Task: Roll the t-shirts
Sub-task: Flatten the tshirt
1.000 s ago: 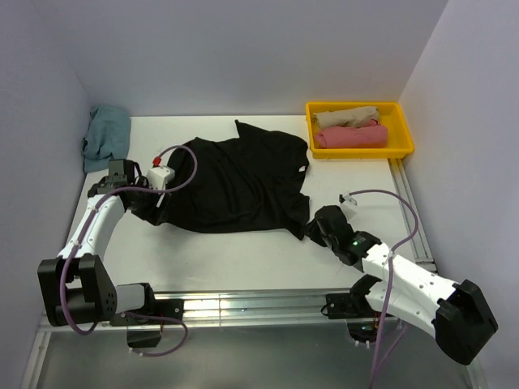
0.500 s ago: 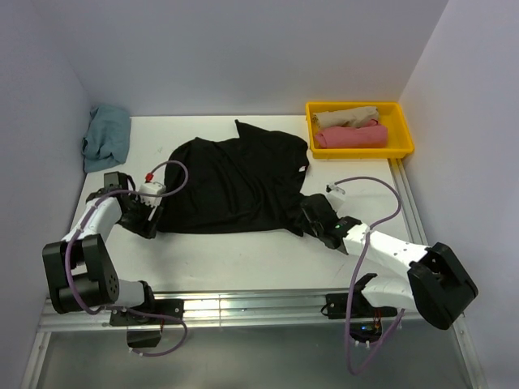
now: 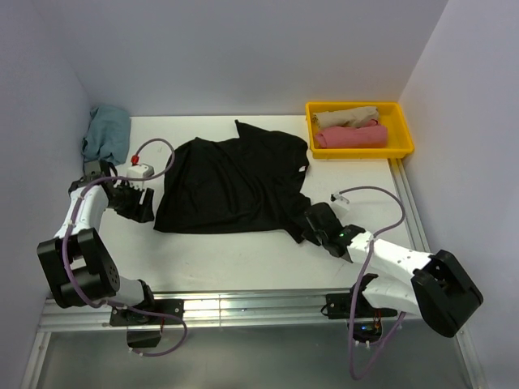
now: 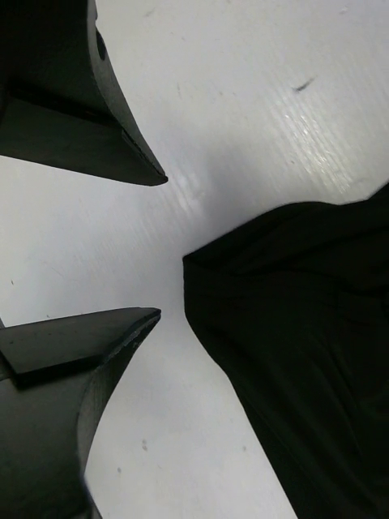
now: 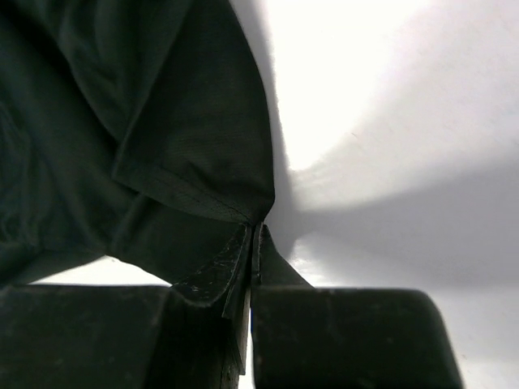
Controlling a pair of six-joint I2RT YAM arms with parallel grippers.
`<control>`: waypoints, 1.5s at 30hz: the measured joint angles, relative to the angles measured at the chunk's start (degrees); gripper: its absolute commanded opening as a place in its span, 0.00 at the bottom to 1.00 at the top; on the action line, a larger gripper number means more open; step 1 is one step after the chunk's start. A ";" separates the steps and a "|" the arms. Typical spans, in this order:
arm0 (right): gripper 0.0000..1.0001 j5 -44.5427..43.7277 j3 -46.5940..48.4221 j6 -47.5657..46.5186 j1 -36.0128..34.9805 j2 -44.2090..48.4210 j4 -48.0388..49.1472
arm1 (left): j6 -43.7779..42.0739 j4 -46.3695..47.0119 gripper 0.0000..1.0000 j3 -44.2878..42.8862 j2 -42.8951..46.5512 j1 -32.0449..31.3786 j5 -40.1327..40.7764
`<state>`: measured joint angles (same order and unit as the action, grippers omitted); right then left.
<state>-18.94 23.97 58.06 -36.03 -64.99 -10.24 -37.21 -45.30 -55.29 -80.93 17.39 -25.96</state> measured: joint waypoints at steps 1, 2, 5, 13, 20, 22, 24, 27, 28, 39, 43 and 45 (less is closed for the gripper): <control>0.00 0.04 -0.44 0.22 0.00 0.74 -0.50 | 0.28 -0.17 0.66 -0.26 -0.02 -0.28 -0.87; 0.00 0.09 -0.85 0.44 0.00 1.64 -0.87 | 0.57 -0.24 0.66 -0.50 -0.02 -0.66 -1.62; 0.00 0.11 -1.31 0.92 0.00 4.00 -2.03 | 2.38 0.76 0.65 -0.76 -0.02 -3.78 -2.64; 0.00 0.11 -2.34 1.95 0.00 6.47 -3.08 | 10.08 8.33 0.58 -1.90 -6.43 -14.27 -1.88; 0.00 0.11 -2.95 2.36 0.00 6.75 -3.56 | 14.05 13.16 0.58 -2.89 -13.25 -15.89 2.16; 0.00 0.11 -2.95 2.38 0.00 6.75 -3.56 | 14.62 14.56 0.59 -2.89 -13.55 -16.46 3.30; 0.00 0.13 -2.99 2.36 0.00 6.75 -3.54 | 15.08 15.67 0.59 -2.89 -13.64 -16.76 3.85; 0.00 0.17 -3.02 2.38 0.00 6.75 -3.52 | 15.76 16.83 0.58 -2.99 -14.32 -17.11 4.74; 0.00 0.17 -3.02 2.38 0.00 6.75 -3.52 | 15.98 17.11 0.58 -3.15 -14.78 -17.29 5.09; 0.00 0.39 -3.04 2.36 0.00 6.54 -3.43 | 17.38 18.08 0.50 -4.07 -17.53 -20.41 6.36; 0.00 0.42 -3.43 2.36 0.00 6.54 -3.10 | 17.70 17.99 0.40 -4.44 -17.81 -20.87 6.47; 0.00 0.42 -3.52 2.36 0.00 6.56 -3.13 | 17.70 17.81 0.33 -4.46 -17.81 -20.96 6.62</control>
<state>-18.52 20.45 60.42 -36.03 -58.43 -13.37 -19.51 -27.49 -59.75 -98.74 -3.57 -19.33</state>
